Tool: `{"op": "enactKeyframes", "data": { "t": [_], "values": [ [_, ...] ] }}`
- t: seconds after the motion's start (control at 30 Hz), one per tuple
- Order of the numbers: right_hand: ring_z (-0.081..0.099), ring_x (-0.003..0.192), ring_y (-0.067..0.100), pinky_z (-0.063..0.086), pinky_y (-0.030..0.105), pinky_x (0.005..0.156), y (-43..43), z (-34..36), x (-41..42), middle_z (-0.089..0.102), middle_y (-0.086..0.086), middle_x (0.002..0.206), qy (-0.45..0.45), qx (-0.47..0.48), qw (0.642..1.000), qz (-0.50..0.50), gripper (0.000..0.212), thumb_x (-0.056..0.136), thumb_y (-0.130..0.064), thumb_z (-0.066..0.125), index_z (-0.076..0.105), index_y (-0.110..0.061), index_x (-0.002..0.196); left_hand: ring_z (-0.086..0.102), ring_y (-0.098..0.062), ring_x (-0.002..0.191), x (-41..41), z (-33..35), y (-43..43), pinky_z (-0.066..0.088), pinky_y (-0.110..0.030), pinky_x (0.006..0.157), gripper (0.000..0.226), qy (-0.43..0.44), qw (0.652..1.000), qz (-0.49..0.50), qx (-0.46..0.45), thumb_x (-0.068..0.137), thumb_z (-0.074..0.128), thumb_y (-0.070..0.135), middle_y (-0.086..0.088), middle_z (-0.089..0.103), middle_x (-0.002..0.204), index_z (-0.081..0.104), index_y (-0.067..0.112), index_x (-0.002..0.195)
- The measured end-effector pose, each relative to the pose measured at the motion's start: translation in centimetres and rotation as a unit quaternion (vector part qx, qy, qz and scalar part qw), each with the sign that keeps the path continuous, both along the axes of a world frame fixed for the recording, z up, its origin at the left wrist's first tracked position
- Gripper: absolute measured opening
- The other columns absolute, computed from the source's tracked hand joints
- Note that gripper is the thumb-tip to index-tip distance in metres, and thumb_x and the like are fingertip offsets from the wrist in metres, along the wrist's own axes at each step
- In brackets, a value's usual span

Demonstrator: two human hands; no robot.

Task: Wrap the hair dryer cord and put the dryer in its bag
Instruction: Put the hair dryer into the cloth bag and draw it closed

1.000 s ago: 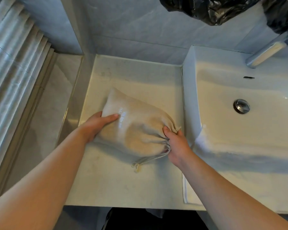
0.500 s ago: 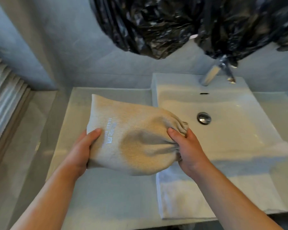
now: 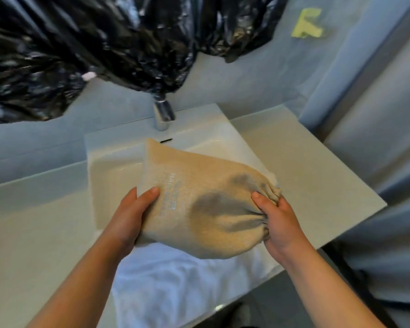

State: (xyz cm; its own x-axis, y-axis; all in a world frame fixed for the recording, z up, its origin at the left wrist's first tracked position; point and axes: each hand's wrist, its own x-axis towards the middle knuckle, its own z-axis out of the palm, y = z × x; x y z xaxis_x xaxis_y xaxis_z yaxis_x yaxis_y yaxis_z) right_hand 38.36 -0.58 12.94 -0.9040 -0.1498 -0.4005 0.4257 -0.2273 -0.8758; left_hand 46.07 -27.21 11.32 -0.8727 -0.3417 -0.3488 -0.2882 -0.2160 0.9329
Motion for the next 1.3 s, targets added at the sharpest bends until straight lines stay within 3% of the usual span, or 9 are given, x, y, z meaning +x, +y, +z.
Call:
{"op": "enactKeyframes", "data": {
  "t": [0.13,0.3,0.47,0.73,0.9,0.97,1.13,1.3],
  "values": [
    [0.071,0.095,0.029,0.056,0.04,0.076,7.3,-0.7,-3.3,0.074,0.013,0.106,-0.008,-0.001,0.999,-0.041,0.029,0.087,-0.015,0.064,0.064,-0.014,0.116,0.071,-0.033,0.096,-4.8,-0.3,7.1,0.056,-0.038,0.062,0.062,-0.003,0.999,-0.03,-0.014,0.072,0.066,0.05,-0.011,0.075,0.108,0.063,0.017,0.124],
    [0.071,0.098,0.03,0.054,0.046,0.088,14.4,-1.4,-5.9,0.074,0.013,0.108,-0.032,-0.02,0.996,-0.084,0.028,0.087,-0.014,0.064,0.064,-0.015,0.115,0.071,-0.034,0.098,-9.4,0.0,14.0,0.057,-0.043,0.067,0.067,-0.017,0.997,-0.07,-0.011,0.066,0.068,0.057,-0.011,0.075,0.108,0.064,0.022,0.122],
    [0.07,0.102,0.028,0.052,0.051,0.094,19.4,-1.8,-6.9,0.073,0.01,0.11,-0.052,-0.03,0.991,-0.122,0.032,0.085,-0.017,0.066,0.063,-0.02,0.116,0.07,-0.032,0.102,-12.7,0.0,18.6,0.055,-0.048,0.084,0.066,-0.026,0.993,-0.11,-0.037,0.067,0.066,0.058,-0.009,0.075,0.108,0.066,0.017,0.119],
    [0.068,0.104,0.03,0.052,0.052,0.095,24.3,-2.6,-9.0,0.071,0.012,0.115,-0.074,-0.031,0.982,-0.168,0.037,0.083,-0.016,0.068,0.061,-0.019,0.119,0.072,-0.026,0.097,-16.9,-1.0,23.7,0.055,-0.042,0.08,0.071,-0.032,0.987,-0.155,-0.034,0.063,0.065,0.061,-0.006,0.075,0.107,0.063,0.018,0.119],
    [0.07,0.101,0.025,0.055,0.045,0.089,26.5,-2.8,-12.4,0.073,0.008,0.111,-0.067,-0.013,0.983,-0.172,0.033,0.083,-0.017,0.069,0.063,-0.022,0.115,0.072,-0.028,0.095,-20.4,-1.8,25.8,0.054,-0.04,0.076,0.066,-0.037,0.987,-0.156,-0.013,0.067,0.066,0.057,-0.008,0.076,0.104,0.064,0.016,0.118],
    [0.071,0.098,0.024,0.056,0.042,0.083,27.3,-2.9,-14.3,0.074,0.006,0.109,-0.066,-0.007,0.984,-0.167,0.032,0.083,-0.018,0.069,0.063,-0.023,0.114,0.072,-0.028,0.096,-22.0,-2.3,26.4,0.054,-0.039,0.075,0.071,-0.038,0.987,-0.156,-0.011,0.065,0.066,0.059,-0.009,0.075,0.106,0.063,0.015,0.12],
    [0.071,0.099,0.023,0.056,0.042,0.085,28.8,-3.4,-20.2,0.073,0.005,0.111,-0.06,0.009,0.989,-0.132,0.042,0.077,-0.024,0.071,0.061,-0.023,0.119,0.07,-0.032,0.098,-26.8,-3.6,27.6,0.053,-0.041,0.077,0.078,-0.036,0.989,-0.14,-0.007,0.064,0.066,0.062,-0.013,0.072,0.11,0.06,0.012,0.123],
    [0.067,0.105,0.025,0.055,0.041,0.083,29.7,-4.4,-27.0,0.068,0.004,0.118,-0.078,0.037,0.993,-0.086,0.052,0.079,-0.028,0.07,0.055,-0.025,0.129,0.071,-0.026,0.096,-31.4,-4.7,28.7,0.053,-0.038,0.075,0.074,-0.043,0.995,-0.091,-0.003,0.062,0.066,0.061,-0.006,0.074,0.105,0.061,0.016,0.121]
  ]
}}
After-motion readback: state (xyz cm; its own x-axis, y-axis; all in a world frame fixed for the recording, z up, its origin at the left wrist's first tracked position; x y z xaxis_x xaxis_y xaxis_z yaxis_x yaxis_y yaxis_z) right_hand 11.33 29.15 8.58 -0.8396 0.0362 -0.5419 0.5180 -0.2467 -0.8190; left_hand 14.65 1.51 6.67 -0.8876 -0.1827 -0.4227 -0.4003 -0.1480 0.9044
